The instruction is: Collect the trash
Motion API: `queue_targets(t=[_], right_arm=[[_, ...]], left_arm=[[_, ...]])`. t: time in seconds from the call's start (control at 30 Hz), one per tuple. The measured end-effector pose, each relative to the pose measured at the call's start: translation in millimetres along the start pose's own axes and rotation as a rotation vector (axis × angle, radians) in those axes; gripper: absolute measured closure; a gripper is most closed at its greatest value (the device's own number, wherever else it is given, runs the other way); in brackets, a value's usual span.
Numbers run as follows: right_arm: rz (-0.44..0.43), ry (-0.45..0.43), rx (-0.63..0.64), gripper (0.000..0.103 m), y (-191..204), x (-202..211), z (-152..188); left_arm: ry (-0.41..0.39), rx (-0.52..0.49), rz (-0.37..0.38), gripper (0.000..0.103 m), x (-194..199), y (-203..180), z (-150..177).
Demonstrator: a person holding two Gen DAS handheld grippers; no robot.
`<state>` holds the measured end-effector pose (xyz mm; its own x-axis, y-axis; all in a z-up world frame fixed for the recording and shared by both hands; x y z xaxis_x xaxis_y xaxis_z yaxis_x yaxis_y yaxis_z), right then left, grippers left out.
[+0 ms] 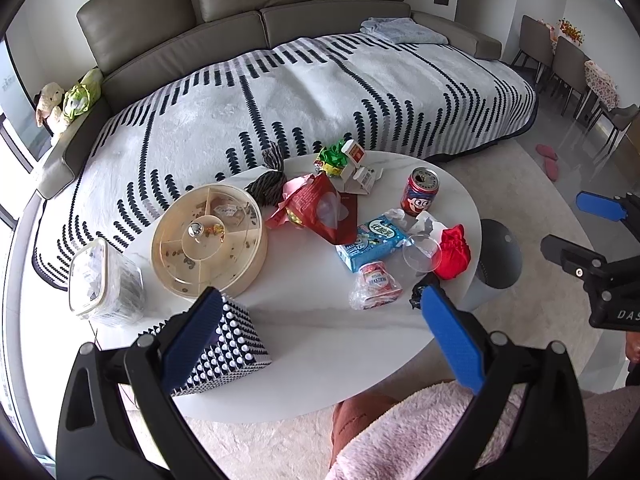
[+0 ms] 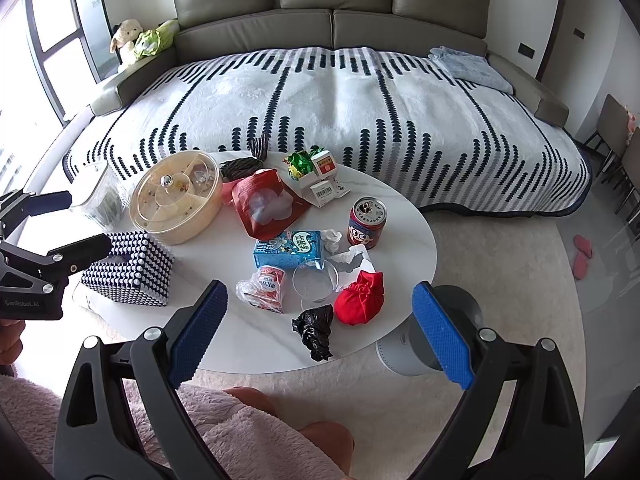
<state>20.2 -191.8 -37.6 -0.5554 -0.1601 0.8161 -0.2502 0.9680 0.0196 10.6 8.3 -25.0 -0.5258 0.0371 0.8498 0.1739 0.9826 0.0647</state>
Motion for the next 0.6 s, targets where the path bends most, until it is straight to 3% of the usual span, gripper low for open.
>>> queue_targets(t=[0.6], right_arm=[[0.0, 0.004, 0.001, 0.013, -1.4, -2.7, 3.0]], left_arm=[[0.012, -0.003, 0.004, 0.004, -2.2, -5.8, 3.8]])
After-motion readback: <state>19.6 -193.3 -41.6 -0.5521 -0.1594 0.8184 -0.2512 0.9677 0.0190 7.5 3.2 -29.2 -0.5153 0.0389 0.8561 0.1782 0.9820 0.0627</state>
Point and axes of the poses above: each gripper's, at about its wrist camera, not at the fingertips, and x roughly against the way its jaws point, y to its left, z to its underside, the point moved 2 cm from there along -x, roughly the way its jaws point, and after that the axes turned 2 degrees about -x, right-handed, at the moved point
